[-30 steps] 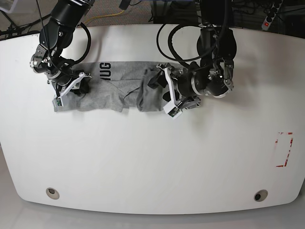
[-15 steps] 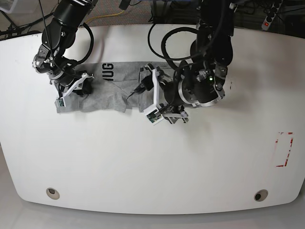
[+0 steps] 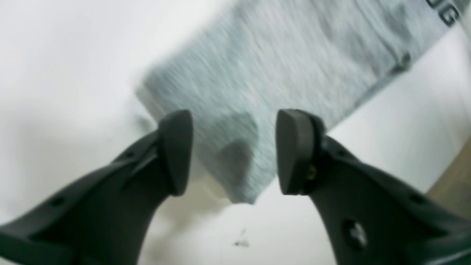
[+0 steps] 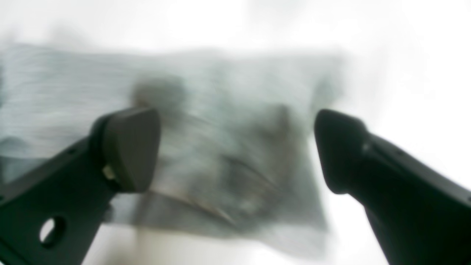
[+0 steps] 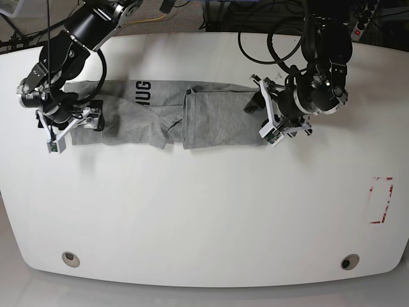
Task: Fold the T-shirt properly
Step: 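Release the strip and reposition both grippers at the strip ends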
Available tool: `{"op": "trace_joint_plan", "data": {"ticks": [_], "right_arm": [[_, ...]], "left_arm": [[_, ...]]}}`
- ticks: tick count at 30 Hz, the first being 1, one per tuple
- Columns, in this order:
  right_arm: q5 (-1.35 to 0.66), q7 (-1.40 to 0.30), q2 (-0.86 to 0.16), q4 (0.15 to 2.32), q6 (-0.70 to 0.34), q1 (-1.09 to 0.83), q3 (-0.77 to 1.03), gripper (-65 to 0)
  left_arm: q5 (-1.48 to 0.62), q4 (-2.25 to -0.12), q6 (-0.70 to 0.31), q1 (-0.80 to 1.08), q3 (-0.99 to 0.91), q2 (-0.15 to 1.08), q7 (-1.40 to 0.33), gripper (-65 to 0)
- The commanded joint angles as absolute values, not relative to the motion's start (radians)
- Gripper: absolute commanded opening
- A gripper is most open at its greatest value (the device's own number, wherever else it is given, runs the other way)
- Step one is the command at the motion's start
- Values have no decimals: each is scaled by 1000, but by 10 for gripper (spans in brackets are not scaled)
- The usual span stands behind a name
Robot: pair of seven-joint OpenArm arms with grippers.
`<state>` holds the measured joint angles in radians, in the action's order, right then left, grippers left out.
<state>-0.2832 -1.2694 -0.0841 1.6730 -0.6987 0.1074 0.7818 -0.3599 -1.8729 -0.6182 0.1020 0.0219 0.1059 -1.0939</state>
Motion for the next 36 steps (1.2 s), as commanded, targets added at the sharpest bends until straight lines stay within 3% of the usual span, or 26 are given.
{"op": "trace_joint_plan", "data": {"ticks": [1,5,14,18,23,32,33,36], "right_arm": [[-291,-1316,-110,1681,-698,182,878,0],[-312,-1356,-176,1584,-698,229,949,0],[-639,-1357,-323,1234,-698,180,998,0],[-661,-1357,-297,1234,-698,154,1000,0],[-665,-1356,-245,1234,-698,120,997,0],[-656,-1357,-183,1279,-698,102,901,0],[-656,-1356,-173,1300,-698,102,888,-11],[-661,-1356,-145,1349,-698,101,885,-133]], "left_arm": [[-371,-1844,-619,120,16,113,-1059,-349],[-371,-1790,-619,127,15,113,-1058,-350],[-374,-1770,-621,127,18,145,-1058,-350],[-374,-1856,-698,128,12,150,-1061,-350],[-372,-1975,-698,147,-51,142,-1061,-350],[-361,-1813,-698,90,-148,105,-1061,-350],[-364,-1790,-698,81,-147,105,-1059,-350],[-358,-1719,-698,50,-145,68,-1058,-350]]}}
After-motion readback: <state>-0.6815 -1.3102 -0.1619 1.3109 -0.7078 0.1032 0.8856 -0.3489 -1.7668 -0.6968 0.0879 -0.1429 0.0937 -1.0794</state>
